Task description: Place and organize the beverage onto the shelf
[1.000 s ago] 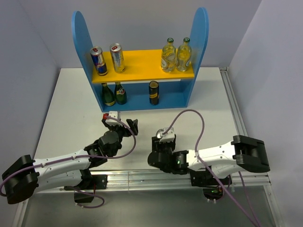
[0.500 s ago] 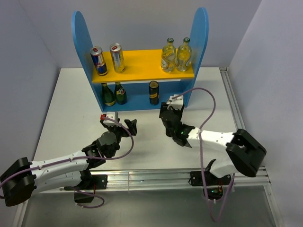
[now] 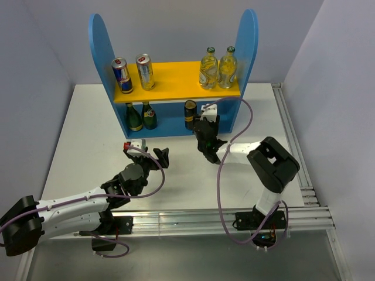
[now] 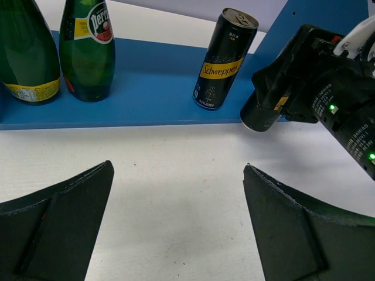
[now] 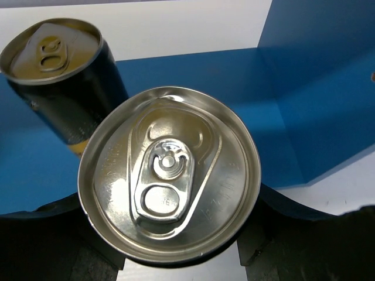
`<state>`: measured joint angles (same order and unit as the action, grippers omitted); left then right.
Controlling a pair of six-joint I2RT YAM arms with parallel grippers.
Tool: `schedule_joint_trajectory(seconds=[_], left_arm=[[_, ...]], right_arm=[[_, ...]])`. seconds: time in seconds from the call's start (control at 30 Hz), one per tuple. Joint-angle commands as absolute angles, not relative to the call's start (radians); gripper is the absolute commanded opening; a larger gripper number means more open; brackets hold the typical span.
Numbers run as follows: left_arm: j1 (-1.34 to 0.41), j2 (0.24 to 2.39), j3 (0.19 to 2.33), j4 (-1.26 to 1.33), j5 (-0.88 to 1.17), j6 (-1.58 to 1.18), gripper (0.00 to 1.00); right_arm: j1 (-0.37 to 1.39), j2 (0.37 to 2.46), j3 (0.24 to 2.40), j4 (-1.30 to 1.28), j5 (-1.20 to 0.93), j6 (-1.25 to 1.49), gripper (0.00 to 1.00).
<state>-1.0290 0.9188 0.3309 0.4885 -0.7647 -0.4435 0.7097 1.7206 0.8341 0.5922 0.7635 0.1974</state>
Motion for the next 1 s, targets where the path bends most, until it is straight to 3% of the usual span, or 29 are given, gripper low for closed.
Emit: schedule_joint_trajectory(seconds=[0.0,0.43,0.87,0.97], left_arm=[[-1.034,0.919,0.328,0.522,-0.764,-0.459,0.99],[-1.034,0.950,0.330,0.529,-0.765,-0.459,0.99],[-1.034,0.957,0.333,0.531,-0.764,-0.457,0.99],[-1.034,0.957,0.331,0.534,-0.762,-0.456,0.99]], right_arm=[[0.686,1.732,0.919,0.756,0.784,0.166,0.00],[0.640,1.813,0.974,0.791,0.796,0.193,0.00],[0.594,1.855,1.086,0.618,0.746,0.262,0.00],[0.594,1.853,1.080,0.624,0.741,0.256,0.28]])
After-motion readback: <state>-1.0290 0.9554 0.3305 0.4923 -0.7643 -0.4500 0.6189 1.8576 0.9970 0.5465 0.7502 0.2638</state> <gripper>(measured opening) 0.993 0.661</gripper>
